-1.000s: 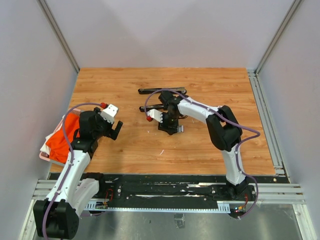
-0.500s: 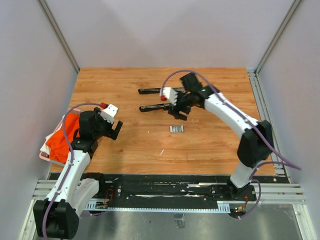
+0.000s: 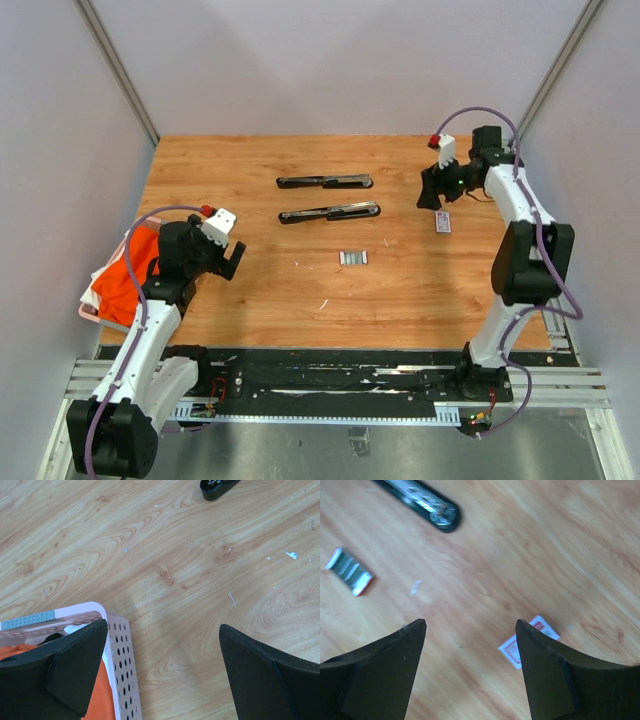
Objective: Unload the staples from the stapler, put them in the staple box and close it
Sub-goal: Close the staple box at the center of the board.
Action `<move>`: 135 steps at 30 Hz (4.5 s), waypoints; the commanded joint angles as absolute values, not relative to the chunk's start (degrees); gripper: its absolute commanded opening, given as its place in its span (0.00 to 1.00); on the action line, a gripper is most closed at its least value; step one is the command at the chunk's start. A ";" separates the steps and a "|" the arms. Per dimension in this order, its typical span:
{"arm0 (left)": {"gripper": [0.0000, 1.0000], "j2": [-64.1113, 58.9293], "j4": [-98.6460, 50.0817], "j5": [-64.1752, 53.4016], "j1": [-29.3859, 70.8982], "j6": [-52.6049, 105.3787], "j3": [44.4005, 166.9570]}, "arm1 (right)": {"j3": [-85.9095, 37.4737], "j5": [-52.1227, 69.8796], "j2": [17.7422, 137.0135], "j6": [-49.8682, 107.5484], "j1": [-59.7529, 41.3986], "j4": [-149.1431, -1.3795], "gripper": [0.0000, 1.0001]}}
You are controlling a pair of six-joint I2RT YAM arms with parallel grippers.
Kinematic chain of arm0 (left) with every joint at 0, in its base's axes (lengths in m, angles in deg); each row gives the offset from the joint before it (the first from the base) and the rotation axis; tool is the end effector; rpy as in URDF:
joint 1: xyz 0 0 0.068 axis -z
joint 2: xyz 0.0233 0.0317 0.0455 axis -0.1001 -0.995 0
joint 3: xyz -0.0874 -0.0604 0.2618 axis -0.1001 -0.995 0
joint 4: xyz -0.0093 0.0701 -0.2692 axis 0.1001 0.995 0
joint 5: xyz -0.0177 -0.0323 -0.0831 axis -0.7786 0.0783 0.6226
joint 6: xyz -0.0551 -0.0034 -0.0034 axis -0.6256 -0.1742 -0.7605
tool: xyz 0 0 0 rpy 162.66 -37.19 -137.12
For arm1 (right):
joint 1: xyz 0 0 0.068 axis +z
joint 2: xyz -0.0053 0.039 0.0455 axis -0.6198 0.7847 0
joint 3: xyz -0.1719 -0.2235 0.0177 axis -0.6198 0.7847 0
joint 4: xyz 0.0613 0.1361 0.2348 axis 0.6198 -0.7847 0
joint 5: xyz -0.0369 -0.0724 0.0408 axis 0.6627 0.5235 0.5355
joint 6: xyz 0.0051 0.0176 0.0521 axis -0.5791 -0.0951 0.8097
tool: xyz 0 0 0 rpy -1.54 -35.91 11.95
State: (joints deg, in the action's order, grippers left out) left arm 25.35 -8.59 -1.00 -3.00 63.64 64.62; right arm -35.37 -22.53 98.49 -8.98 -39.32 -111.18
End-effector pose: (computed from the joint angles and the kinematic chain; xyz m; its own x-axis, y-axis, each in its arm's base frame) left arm 0.1993 -0.0179 0.2437 -0.3471 0.4399 -0.8283 0.4289 0.8598 0.2769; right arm 0.4112 0.0163 0.2881 -0.4815 -0.3915 -0.7841 -0.7266 0.6786 0.1073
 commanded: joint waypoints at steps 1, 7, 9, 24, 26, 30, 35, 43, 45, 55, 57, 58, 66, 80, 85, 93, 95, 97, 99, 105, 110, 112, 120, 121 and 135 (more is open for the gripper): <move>0.98 25.70 -9.96 -0.51 -3.35 63.67 64.53 | -45.41 -24.35 111.06 -2.68 -47.16 -118.14 0.75; 0.98 25.75 -9.96 -0.78 -3.37 63.76 64.53 | -55.48 -19.74 121.67 -1.91 -50.35 -120.02 0.74; 0.98 25.58 -9.96 -0.76 -3.37 63.72 64.45 | -57.28 -19.43 123.23 -2.34 -50.34 -120.06 0.74; 0.98 25.52 -10.00 -0.63 -3.37 63.96 64.30 | -61.80 -27.77 129.63 -11.25 -50.03 -123.95 0.74; 0.98 25.53 -10.05 -0.61 -3.37 63.98 64.27 | -61.59 -28.04 129.91 -12.20 -49.71 -124.73 0.74; 0.98 25.61 -9.98 -0.67 -3.37 63.93 64.36 | -60.85 -23.88 130.03 -10.88 -49.06 -125.38 0.74; 0.98 25.71 -9.96 -0.60 -3.37 63.94 64.32 | -56.73 -18.95 128.00 -5.73 -48.89 -123.21 0.75; 0.98 25.87 -9.96 -0.59 -3.37 63.90 64.36 | -48.07 -16.98 122.27 -3.77 -47.12 -120.01 0.77; 0.98 25.93 -9.96 -0.43 -3.37 63.90 64.36 | -46.54 -18.07 121.36 -4.42 -46.30 -120.37 0.77; 0.98 25.22 -8.71 3.59 -3.37 65.22 64.74 | -42.77 -19.23 120.39 -10.46 -39.32 -122.38 0.78; 0.98 24.14 -7.70 6.15 -3.37 66.23 65.15 | -42.37 -19.66 120.17 -12.57 -37.85 -123.30 0.78; 0.98 23.28 -7.21 7.76 -3.37 66.71 65.51 | -42.06 -20.04 119.95 -13.73 -37.08 -123.73 0.78; 0.98 13.11 -6.37 13.70 -2.76 66.83 71.21 | -38.94 -20.05 115.81 -16.92 -33.01 -125.94 0.78; 0.98 1.24 -23.29 0.75 17.88 59.22 75.48 | -33.41 -17.77 103.97 -3.28 -44.18 -115.90 0.82; 0.98 -5.71 -24.37 -1.58 21.73 55.84 80.54 | -32.85 -17.77 105.05 -0.37 -47.34 -113.13 0.82; 0.98 -13.40 -24.94 2.20 24.39 46.52 85.49 | -32.74 -17.22 108.33 1.85 -48.15 -110.72 0.82; 0.98 -14.47 -25.73 2.54 24.93 44.39 85.54 | -31.65 -17.04 108.57 2.29 -48.13 -109.37 0.82; 0.98 -15.60 -25.87 2.38 25.27 42.36 85.98 | -31.17 -16.62 108.89 2.53 -48.15 -109.04 0.82; 0.98 -16.40 -25.89 2.21 25.36 40.07 86.10 | -30.99 -16.52 108.85 2.61 -48.28 -108.99 0.82; 0.98 -19.47 -26.37 2.70 25.64 34.90 86.59 | -30.33 -16.70 109.27 3.11 -48.32 -108.72 0.82; 0.98 -21.17 -26.81 4.48 25.98 31.89 86.63 | -30.44 -16.15 110.25 3.19 -48.16 -108.29 0.82; 0.98 -21.62 -27.66 4.99 26.03 31.56 86.28 | -31.07 -16.02 111.55 3.07 -47.87 -108.46 0.82; 0.98 -23.94 -28.78 6.47 26.32 29.33 86.21 | -33.89 -15.70 113.67 3.04 -47.37 -109.73 0.82; 0.98 -24.18 -29.13 6.44 26.46 29.21 86.12 | -33.99 -15.71 113.99 3.04 -47.31 -109.69 0.82; 0.98 -24.32 -31.14 5.51 28.10 28.46 84.97 | -32.91 -18.08 114.80 -0.72 -42.90 -110.78 0.82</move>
